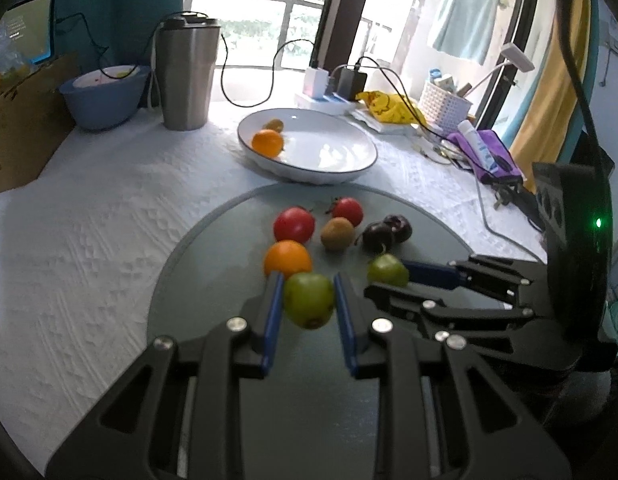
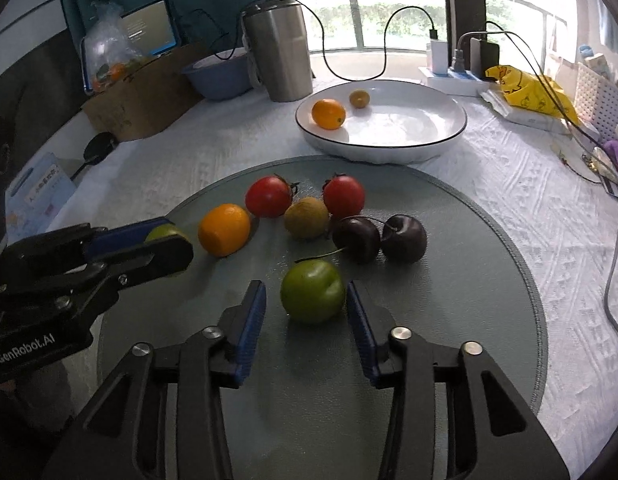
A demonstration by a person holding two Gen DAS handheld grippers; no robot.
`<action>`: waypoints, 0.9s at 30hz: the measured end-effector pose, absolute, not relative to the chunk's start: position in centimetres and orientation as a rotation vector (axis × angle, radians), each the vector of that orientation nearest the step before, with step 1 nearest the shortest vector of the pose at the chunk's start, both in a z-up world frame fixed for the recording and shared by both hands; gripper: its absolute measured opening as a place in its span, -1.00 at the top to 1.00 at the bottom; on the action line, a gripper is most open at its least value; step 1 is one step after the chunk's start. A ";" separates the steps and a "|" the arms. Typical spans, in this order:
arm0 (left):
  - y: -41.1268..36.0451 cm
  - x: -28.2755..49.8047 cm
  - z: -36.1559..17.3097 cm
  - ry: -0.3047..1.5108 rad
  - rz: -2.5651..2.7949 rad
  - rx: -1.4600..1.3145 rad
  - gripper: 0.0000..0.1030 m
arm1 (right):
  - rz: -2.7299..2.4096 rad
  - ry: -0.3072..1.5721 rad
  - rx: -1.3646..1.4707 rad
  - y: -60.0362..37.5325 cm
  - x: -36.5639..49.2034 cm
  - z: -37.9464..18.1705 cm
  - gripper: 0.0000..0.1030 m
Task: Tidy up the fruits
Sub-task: 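Grasp a green fruit with the left tool while the right tool grasps another green fruit, then carry the green fruit to the plate and release it with the left tool while the right tool does likewise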
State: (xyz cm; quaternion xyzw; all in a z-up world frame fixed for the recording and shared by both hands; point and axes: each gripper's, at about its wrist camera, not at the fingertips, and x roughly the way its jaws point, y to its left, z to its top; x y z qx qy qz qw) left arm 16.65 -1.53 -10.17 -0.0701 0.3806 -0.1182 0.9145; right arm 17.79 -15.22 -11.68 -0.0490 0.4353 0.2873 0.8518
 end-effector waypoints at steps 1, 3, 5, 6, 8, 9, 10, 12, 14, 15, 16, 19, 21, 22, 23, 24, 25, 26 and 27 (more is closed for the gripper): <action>-1.5 16.6 -10.1 0.782 -0.243 -0.144 0.48 | 0.608 0.914 -0.106 -15.2 17.7 -11.6 0.32; -1.6 16.6 -9.9 0.779 -0.242 -0.140 0.48 | 0.620 0.908 -0.110 -15.2 17.5 -11.4 0.33; -1.6 16.6 -9.6 0.775 -0.241 -0.137 0.48 | 0.629 0.903 -0.114 -15.2 17.3 -11.2 0.33; -1.7 16.6 -9.5 0.774 -0.240 -0.136 0.48 | 0.634 0.899 -0.116 -15.2 17.2 -11.1 0.33; -1.8 16.6 -9.4 0.771 -0.239 -0.135 0.48 | 0.639 0.890 -0.118 -15.1 17.0 -10.7 0.33; -1.8 16.6 -9.2 0.769 -0.238 -0.132 0.48 | 0.641 0.884 -0.118 -15.2 16.9 -10.5 0.33; -1.9 16.6 -9.1 0.768 -0.238 -0.131 0.48 | 0.641 0.881 -0.118 -15.2 16.9 -10.3 0.34; -2.0 16.6 -8.9 0.764 -0.238 -0.127 0.48 | 0.643 0.871 -0.114 -15.4 16.8 -9.9 0.34; -2.1 16.7 -8.5 0.759 -0.237 -0.123 0.48 | 0.641 0.858 -0.110 -15.7 16.7 -9.4 0.34; -2.1 16.7 -8.3 0.756 -0.237 -0.121 0.48 | 0.641 0.853 -0.107 -15.9 16.7 -9.2 0.34; -2.1 16.8 -8.2 0.755 -0.237 -0.119 0.48 | 0.639 0.845 -0.104 -16.1 16.7 -9.0 0.34; -2.3 17.2 -7.6 0.748 -0.239 -0.112 0.48 | 0.635 0.827 -0.100 -16.4 16.9 -8.3 0.34; -2.4 17.4 -7.3 0.744 -0.241 -0.107 0.48 | 0.631 0.817 -0.096 -16.7 17.2 -7.9 0.34; -2.5 17.6 -7.1 0.741 -0.243 -0.105 0.48 | 0.629 0.813 -0.095 -16.8 17.3 -7.8 0.34; -2.6 17.8 -6.9 0.738 -0.245 -0.102 0.48 | 0.627 0.809 -0.093 -16.9 17.5 -7.7 0.34; -2.6 17.9 -6.7 0.737 -0.245 -0.100 0.48 | 0.625 0.806 -0.092 -17.0 17.6 -7.5 0.34; -2.7 18.3 -6.6 0.736 -0.246 -0.097 0.48 | 0.622 0.803 -0.090 -17.1 17.8 -7.3 0.34; -2.7 18.4 -6.5 0.735 -0.246 -0.096 0.48 | 0.620 0.800 -0.088 -17.2 18.0 -7.2 0.34; -2.7 18.7 -6.4 0.734 -0.247 -0.095 0.48 | 0.618 0.798 -0.086 -17.2 18.3 -7.1 0.34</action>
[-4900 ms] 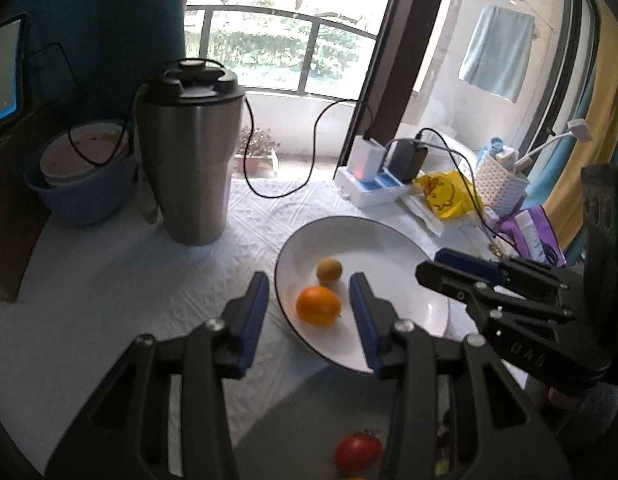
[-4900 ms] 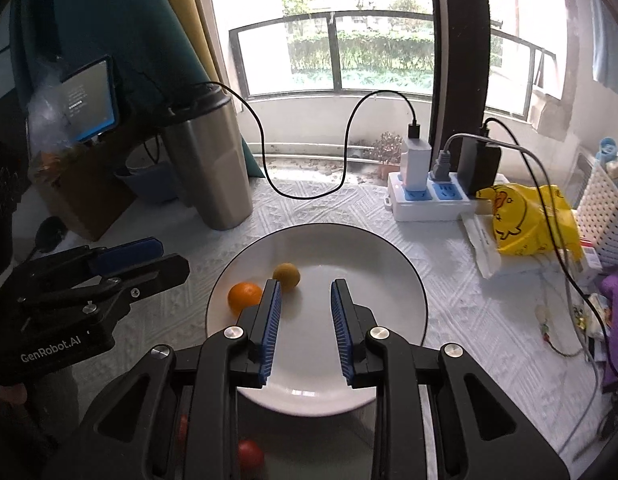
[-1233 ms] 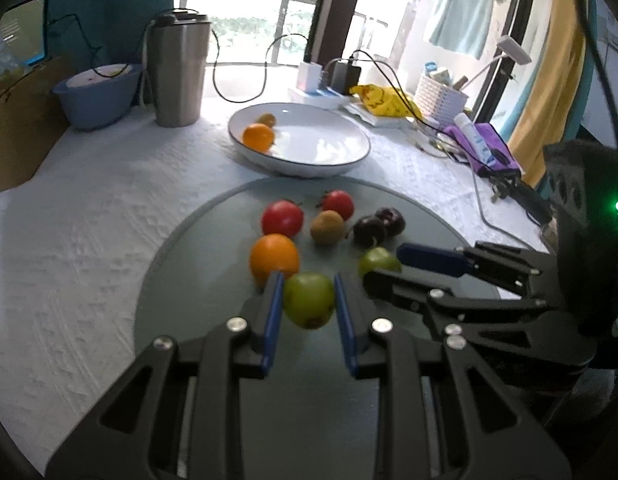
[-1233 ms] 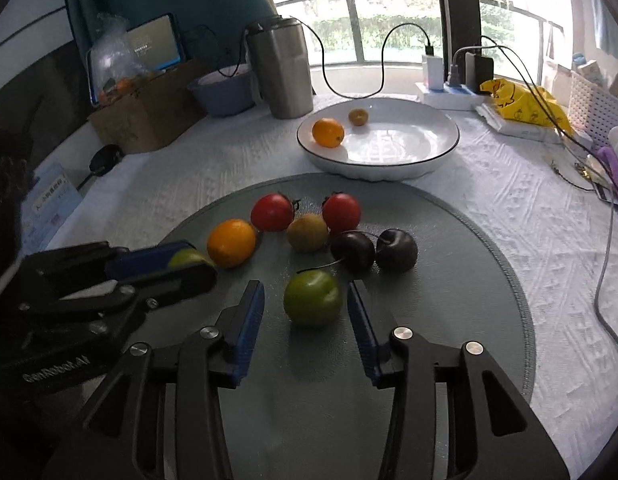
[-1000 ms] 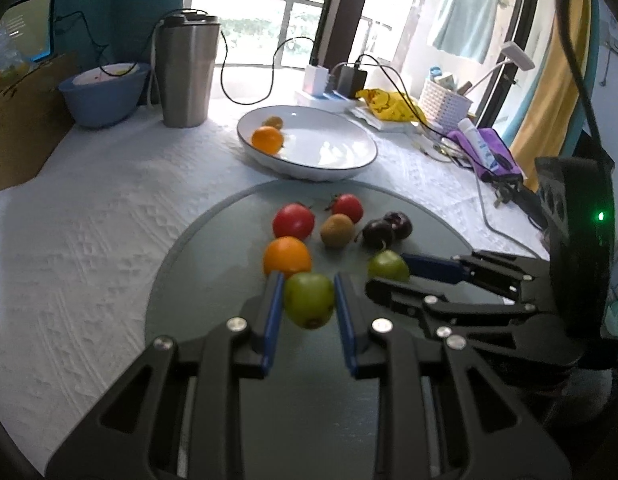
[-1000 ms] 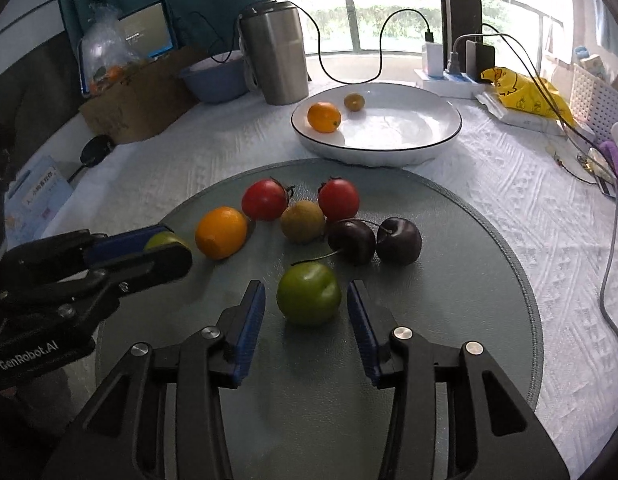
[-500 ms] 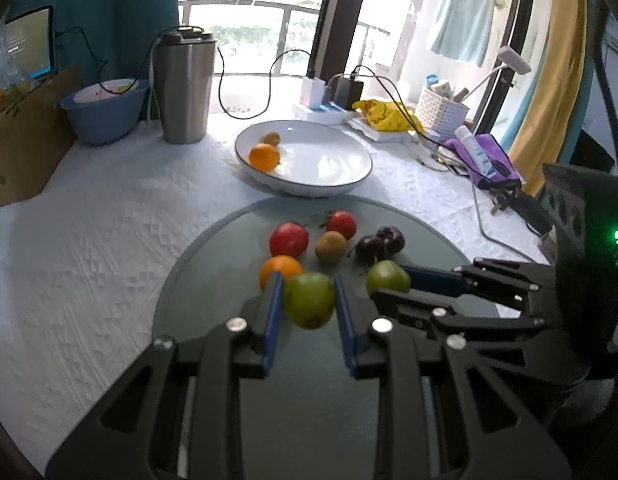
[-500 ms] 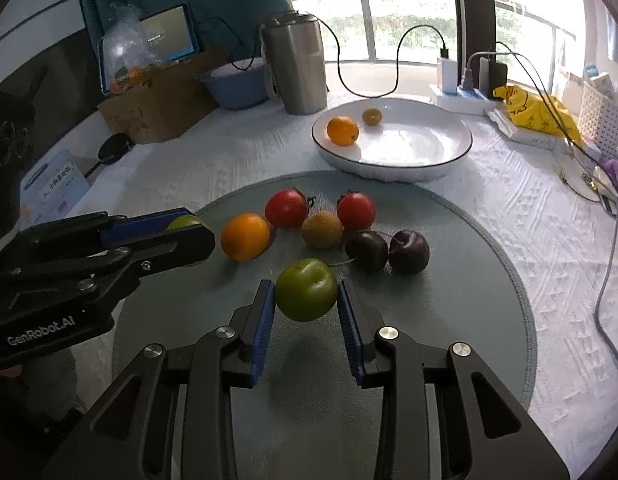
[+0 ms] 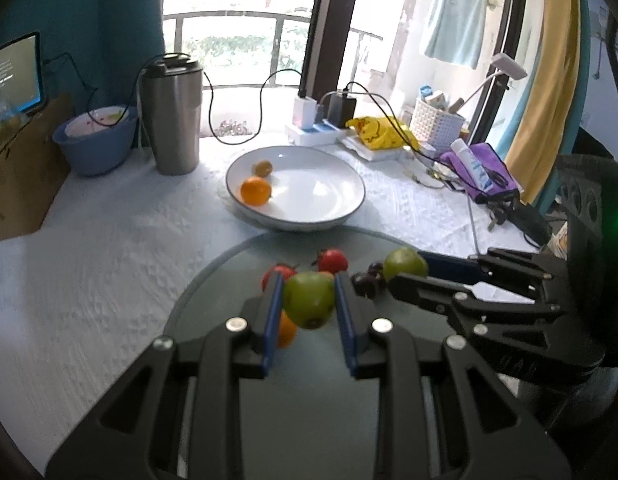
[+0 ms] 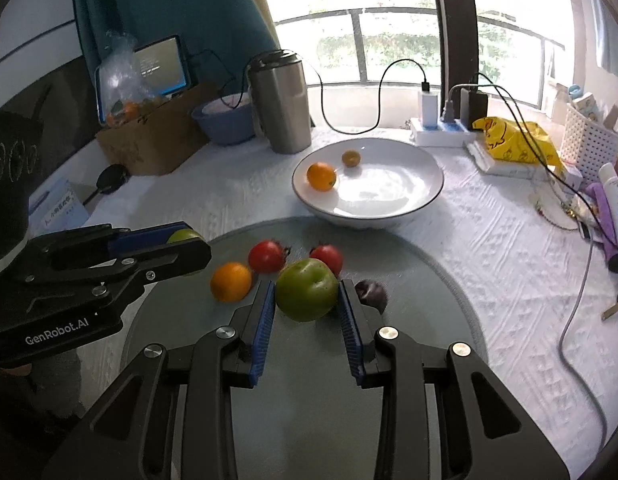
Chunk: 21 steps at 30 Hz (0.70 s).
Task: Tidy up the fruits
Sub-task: 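Carry the green fruit to the plate and release it with the left tool while the right tool does likewise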
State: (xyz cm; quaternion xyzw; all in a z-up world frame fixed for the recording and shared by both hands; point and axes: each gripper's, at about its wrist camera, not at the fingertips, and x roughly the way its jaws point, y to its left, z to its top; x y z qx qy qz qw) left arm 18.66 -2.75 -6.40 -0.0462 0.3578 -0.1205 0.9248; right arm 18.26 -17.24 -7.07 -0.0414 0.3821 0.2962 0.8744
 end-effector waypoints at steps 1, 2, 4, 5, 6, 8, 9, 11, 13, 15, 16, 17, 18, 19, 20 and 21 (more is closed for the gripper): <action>-2.8 18.9 -6.3 0.733 -0.248 -0.093 0.48 | 0.616 0.796 -0.085 -17.3 18.6 -7.0 0.34; -2.8 19.3 -6.2 0.734 -0.249 -0.092 0.48 | 0.614 0.795 -0.084 -17.4 18.8 -6.9 0.34; -2.9 19.9 -6.1 0.734 -0.251 -0.091 0.48 | 0.611 0.794 -0.083 -17.6 19.3 -6.7 0.34; -2.9 20.3 -6.0 0.734 -0.253 -0.090 0.48 | 0.610 0.793 -0.081 -17.7 19.6 -6.6 0.34; -3.0 20.5 -6.0 0.735 -0.253 -0.089 0.48 | 0.608 0.792 -0.080 -17.7 19.8 -6.6 0.34; -3.1 21.2 -5.9 0.736 -0.255 -0.086 0.48 | 0.605 0.791 -0.077 -17.8 20.5 -6.4 0.33; -3.2 21.7 -5.9 0.737 -0.256 -0.084 0.48 | 0.604 0.790 -0.075 -17.9 20.8 -6.4 0.33; -3.3 22.2 -5.8 0.738 -0.257 -0.081 0.48 | 0.601 0.788 -0.071 -18.0 21.4 -6.2 0.33; -3.3 22.8 -5.8 0.738 -0.258 -0.079 0.48 | 0.599 0.787 -0.069 -18.1 22.0 -6.1 0.34; -3.4 23.3 -5.8 0.739 -0.259 -0.076 0.48 | 0.596 0.786 -0.067 -18.2 22.6 -6.1 0.34; -3.5 23.7 -5.8 0.740 -0.260 -0.074 0.48 | 0.595 0.786 -0.065 -18.3 23.0 -6.1 0.33; -3.6 23.9 -5.8 0.740 -0.260 -0.072 0.48 | 0.593 0.786 -0.064 -18.3 23.3 -6.1 0.34; -3.7 24.2 -5.7 0.740 -0.261 -0.071 0.48 | 0.591 0.786 -0.064 -18.5 23.6 -6.1 0.34; -3.8 24.6 -5.7 0.739 -0.264 -0.069 0.48 | 0.590 0.785 -0.063 -18.5 23.9 -6.1 0.33; -3.8 24.8 -5.7 0.739 -0.265 -0.068 0.48 | 0.589 0.785 -0.062 -18.5 24.2 -6.0 0.33; -3.9 25.1 -5.7 0.740 -0.266 -0.066 0.48 | 0.588 0.785 -0.061 -18.6 24.6 -6.0 0.33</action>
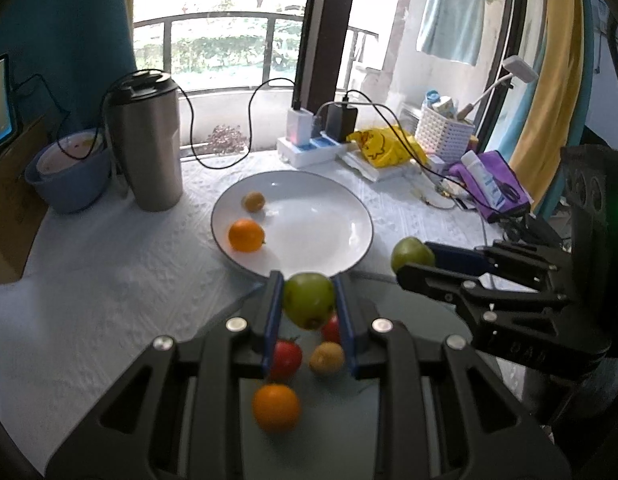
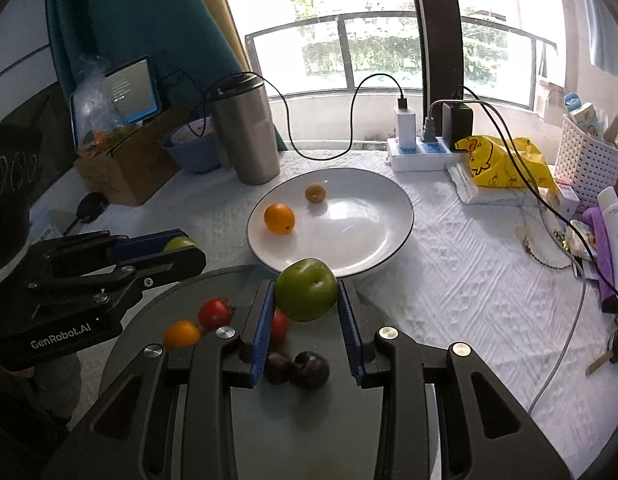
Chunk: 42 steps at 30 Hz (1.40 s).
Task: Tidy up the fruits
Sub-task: 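Carry the green fruit to the plate and release it with the left tool while the right tool does likewise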
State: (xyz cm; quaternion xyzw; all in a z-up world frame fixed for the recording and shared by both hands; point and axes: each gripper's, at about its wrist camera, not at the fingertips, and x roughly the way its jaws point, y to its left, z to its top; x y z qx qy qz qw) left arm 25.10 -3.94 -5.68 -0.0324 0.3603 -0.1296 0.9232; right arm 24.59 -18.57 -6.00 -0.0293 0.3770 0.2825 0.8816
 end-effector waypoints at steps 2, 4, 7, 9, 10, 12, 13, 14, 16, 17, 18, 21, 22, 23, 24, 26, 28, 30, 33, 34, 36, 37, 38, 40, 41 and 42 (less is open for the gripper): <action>-4.1 25.7 -5.7 0.742 -0.269 -0.065 0.48 | 0.587 0.786 -0.060 -18.7 25.2 -6.0 0.34; -4.3 26.3 -5.8 0.745 -0.272 -0.064 0.48 | 0.586 0.786 -0.058 -18.8 25.8 -6.0 0.33; -4.5 27.2 -6.1 0.751 -0.275 -0.062 0.48 | 0.584 0.790 -0.057 -19.0 26.6 -6.2 0.33; -4.6 27.8 -6.3 0.754 -0.277 -0.060 0.48 | 0.583 0.793 -0.056 -19.1 27.2 -6.4 0.33; -4.7 28.2 -6.4 0.756 -0.276 -0.057 0.48 | 0.584 0.793 -0.056 -19.2 27.4 -6.5 0.34; -4.7 28.7 -6.6 0.760 -0.276 -0.053 0.48 | 0.584 0.791 -0.055 -19.3 28.1 -6.6 0.34; -4.7 29.1 -6.7 0.762 -0.275 -0.051 0.48 | 0.583 0.792 -0.055 -19.4 28.3 -6.7 0.33; -4.7 29.4 -6.8 0.764 -0.275 -0.051 0.48 | 0.583 0.792 -0.055 -19.4 28.6 -6.7 0.33; -4.6 30.1 -7.0 0.767 -0.273 -0.049 0.48 | 0.581 0.792 -0.056 -19.4 29.1 -6.8 0.33; -4.5 30.5 -7.0 0.767 -0.271 -0.050 0.48 | 0.581 0.793 -0.057 -19.4 29.4 -6.9 0.33; -4.5 30.7 -7.1 0.768 -0.269 -0.052 0.48 | 0.580 0.794 -0.057 -19.3 29.7 -6.9 0.33; -4.1 31.8 -7.3 0.772 -0.261 -0.063 0.48 | 0.578 0.797 -0.058 -19.3 30.6 -7.1 0.33; -4.0 32.3 -7.3 0.772 -0.258 -0.064 0.48 | 0.578 0.797 -0.057 -19.2 31.0 -7.2 0.33; -3.8 32.5 -7.4 0.772 -0.255 -0.066 0.48 | 0.578 0.798 -0.056 -19.2 31.2 -7.3 0.33; -3.7 32.8 -7.4 0.773 -0.252 -0.068 0.48 | 0.578 0.798 -0.055 -19.1 31.5 -7.3 0.33; -3.4 33.5 -7.6 0.773 -0.244 -0.074 0.48 | 0.578 0.801 -0.053 -19.0 32.1 -7.5 0.33; -3.1 34.1 -7.7 0.771 -0.238 -0.079 0.48 | 0.577 0.801 -0.051 -18.9 32.6 -7.7 0.33; -2.8 34.7 -7.8 0.770 -0.232 -0.083 0.48 | 0.575 0.805 -0.048 -18.8 33.2 -7.9 0.33; -2.4 35.8 -8.1 0.770 -0.225 -0.089 0.48 | 0.571 0.807 -0.049 -18.6 34.1 -8.1 0.33; -2.4 36.1 -8.3 0.770 -0.222 -0.089 0.48 | 0.569 0.808 -0.052 -18.5 34.4 -8.2 0.33; -2.2 36.7 -8.5 0.772 -0.218 -0.092 0.48 | 0.567 0.810 -0.052 -18.3 35.0 -8.4 0.33; -2.1 37.0 -8.6 0.773 -0.216 -0.094 0.48 | 0.566 0.812 -0.052 -18.1 35.3 -8.6 0.33; -2.0 37.3 -8.7 0.773 -0.213 -0.097 0.48 | 0.566 0.813 -0.053 -18.0 35.5 -8.7 0.33; -1.8 37.8 -8.9 0.771 -0.208 -0.103 0.48 | 0.565 0.820 -0.053 -17.7 36.2 -9.1 0.33; -1.8 38.1 -9.1 0.771 -0.205 -0.103 0.48 | 0.563 0.825 -0.053 -17.6 36.6 -9.4 0.33; -1.8 38.3 -9.3 0.772 -0.203 -0.103 0.48 | 0.561 0.829 -0.054 -17.5 37.0 -9.6 0.33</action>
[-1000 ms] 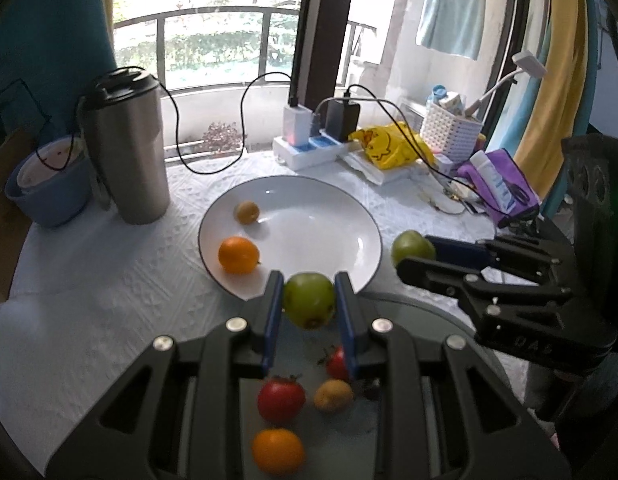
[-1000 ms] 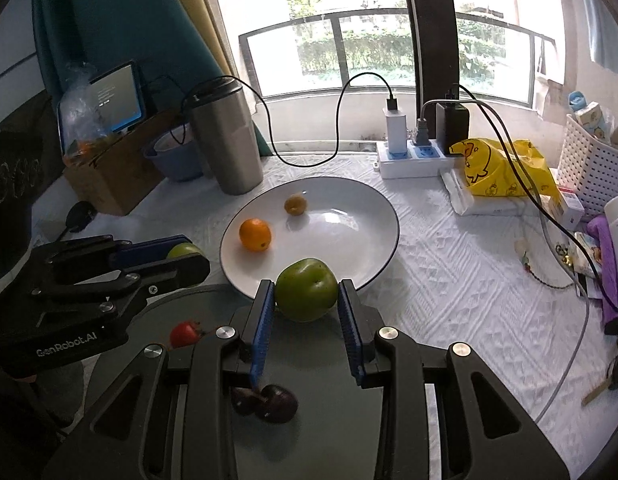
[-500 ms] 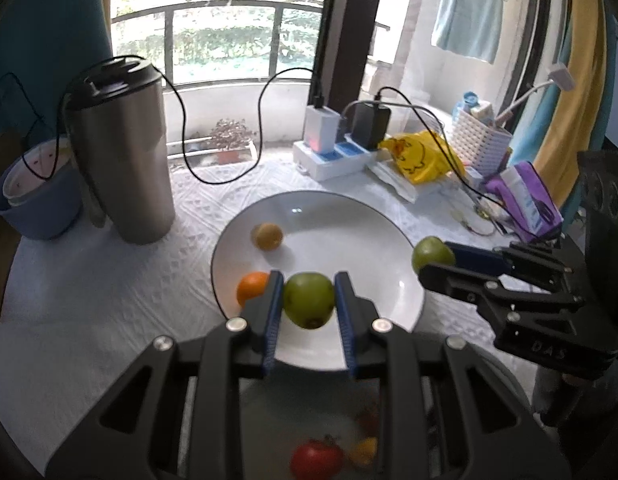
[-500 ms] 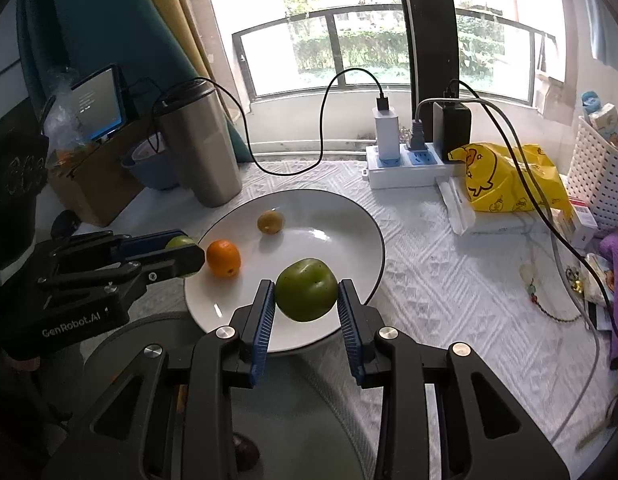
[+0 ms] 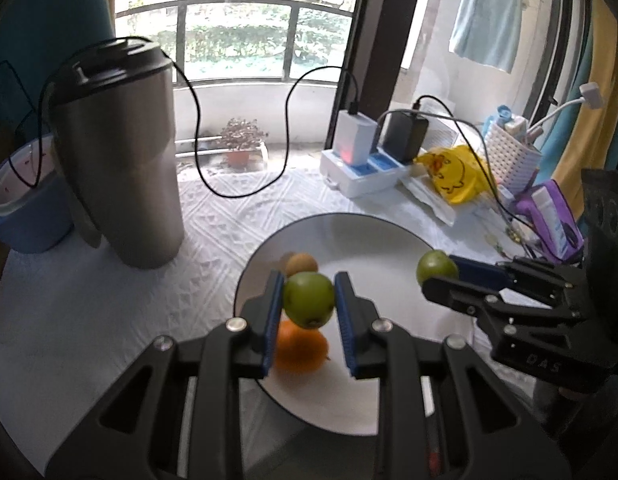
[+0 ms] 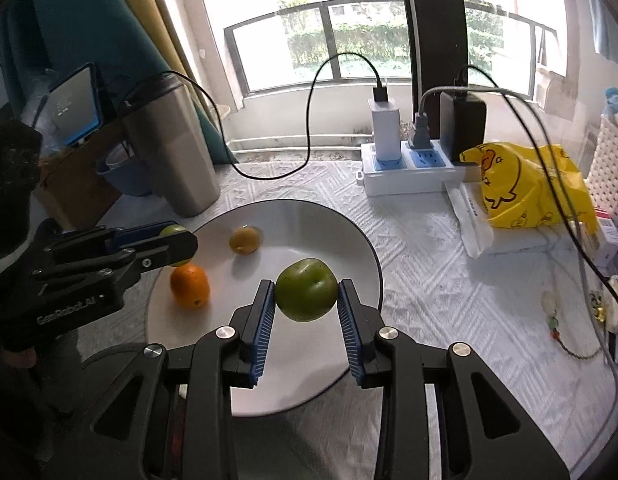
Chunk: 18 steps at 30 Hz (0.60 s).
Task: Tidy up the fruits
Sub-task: 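Carry the green fruit to the plate and release it with the left tool while the right tool does likewise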
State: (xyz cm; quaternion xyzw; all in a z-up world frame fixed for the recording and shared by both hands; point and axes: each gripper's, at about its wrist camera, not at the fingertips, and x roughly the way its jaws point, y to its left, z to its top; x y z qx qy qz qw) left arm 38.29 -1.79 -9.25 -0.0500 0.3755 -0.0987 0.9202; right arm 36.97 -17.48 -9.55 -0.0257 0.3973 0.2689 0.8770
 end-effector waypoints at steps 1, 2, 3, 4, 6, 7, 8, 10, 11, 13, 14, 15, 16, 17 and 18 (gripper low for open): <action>-1.7 38.6 -9.5 0.776 -0.200 -0.106 0.48 | 0.560 0.833 -0.054 -17.3 37.4 -9.8 0.33; -1.7 38.9 -9.8 0.782 -0.199 -0.113 0.48 | 0.558 0.835 -0.055 -17.2 37.7 -9.9 0.33; -1.6 39.0 -9.9 0.785 -0.199 -0.115 0.48 | 0.556 0.837 -0.055 -17.1 38.0 -10.1 0.33; -1.5 39.2 -10.2 0.790 -0.196 -0.117 0.48 | 0.554 0.839 -0.054 -17.0 38.2 -10.2 0.33; -1.5 39.6 -10.5 0.800 -0.193 -0.124 0.47 | 0.553 0.847 -0.050 -16.8 38.6 -10.5 0.33; -1.5 39.8 -10.7 0.808 -0.191 -0.133 0.46 | 0.553 0.850 -0.046 -16.8 38.8 -10.7 0.33; -1.4 39.9 -10.9 0.817 -0.192 -0.142 0.46 | 0.551 0.852 -0.045 -16.7 38.9 -10.8 0.33; -1.5 40.0 -11.1 0.826 -0.195 -0.145 0.46 | 0.548 0.856 -0.044 -16.6 39.0 -11.1 0.33; -1.5 40.1 -11.2 0.829 -0.196 -0.144 0.46 | 0.546 0.858 -0.045 -16.6 39.0 -11.2 0.33; -1.6 40.1 -11.3 0.834 -0.195 -0.143 0.43 | 0.542 0.853 -0.047 -16.5 39.1 -11.1 0.33; -1.5 40.1 -11.3 0.835 -0.193 -0.146 0.42 | 0.539 0.840 -0.053 -16.4 39.0 -11.0 0.33; -1.5 40.1 -11.3 0.834 -0.188 -0.149 0.41 | 0.538 0.827 -0.060 -16.3 38.9 -10.8 0.33; -1.4 40.1 -11.3 0.835 -0.184 -0.151 0.38 | 0.535 0.813 -0.070 -16.3 38.8 -10.6 0.33; -1.3 40.2 -11.3 0.837 -0.177 -0.155 0.37 | 0.535 0.808 -0.076 -16.2 38.7 -10.6 0.33; -1.2 40.2 -11.3 0.837 -0.174 -0.157 0.32 | 0.535 0.809 -0.080 -16.1 38.6 -10.6 0.33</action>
